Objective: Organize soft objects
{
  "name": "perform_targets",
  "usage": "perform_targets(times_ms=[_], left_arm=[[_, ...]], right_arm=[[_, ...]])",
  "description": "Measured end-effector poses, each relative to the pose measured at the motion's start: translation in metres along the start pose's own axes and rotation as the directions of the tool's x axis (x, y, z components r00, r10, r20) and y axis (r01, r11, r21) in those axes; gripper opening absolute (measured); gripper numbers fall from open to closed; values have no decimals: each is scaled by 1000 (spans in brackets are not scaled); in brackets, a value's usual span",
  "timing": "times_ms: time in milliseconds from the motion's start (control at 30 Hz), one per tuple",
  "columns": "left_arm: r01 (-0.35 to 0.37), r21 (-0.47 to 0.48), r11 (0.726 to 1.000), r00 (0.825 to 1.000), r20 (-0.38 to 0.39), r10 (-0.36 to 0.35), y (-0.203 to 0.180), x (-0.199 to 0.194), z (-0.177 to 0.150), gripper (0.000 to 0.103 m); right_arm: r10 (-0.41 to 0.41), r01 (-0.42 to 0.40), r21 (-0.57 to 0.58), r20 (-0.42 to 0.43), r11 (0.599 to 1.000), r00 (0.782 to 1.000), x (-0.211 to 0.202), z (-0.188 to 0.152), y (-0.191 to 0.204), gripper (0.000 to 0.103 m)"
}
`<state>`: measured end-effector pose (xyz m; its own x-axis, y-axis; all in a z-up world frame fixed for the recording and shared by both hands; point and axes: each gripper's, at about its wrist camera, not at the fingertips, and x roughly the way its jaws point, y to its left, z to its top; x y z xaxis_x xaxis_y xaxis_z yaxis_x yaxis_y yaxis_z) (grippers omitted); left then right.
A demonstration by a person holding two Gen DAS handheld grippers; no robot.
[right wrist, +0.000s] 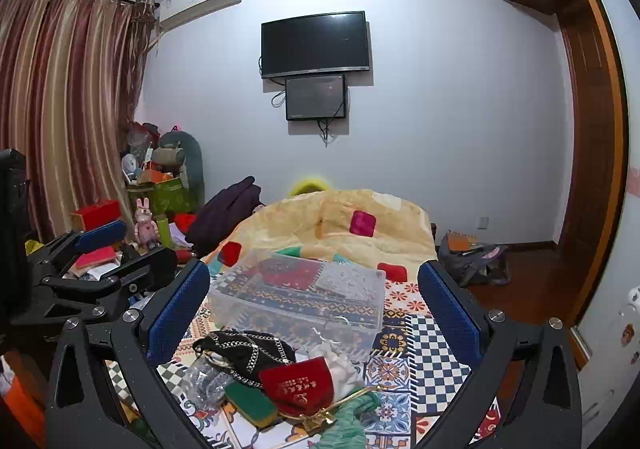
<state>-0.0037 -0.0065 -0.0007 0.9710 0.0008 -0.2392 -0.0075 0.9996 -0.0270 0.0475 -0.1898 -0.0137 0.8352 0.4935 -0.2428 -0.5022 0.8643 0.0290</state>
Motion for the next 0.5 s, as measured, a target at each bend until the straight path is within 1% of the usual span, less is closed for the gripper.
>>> perform_targets(times_ms=[500], left_arm=[[-7,8,1000,1000,5,7,-2,-2,1,103]], right_arm=[[0,0,6,7,1000,1000,-5,2,3,103]])
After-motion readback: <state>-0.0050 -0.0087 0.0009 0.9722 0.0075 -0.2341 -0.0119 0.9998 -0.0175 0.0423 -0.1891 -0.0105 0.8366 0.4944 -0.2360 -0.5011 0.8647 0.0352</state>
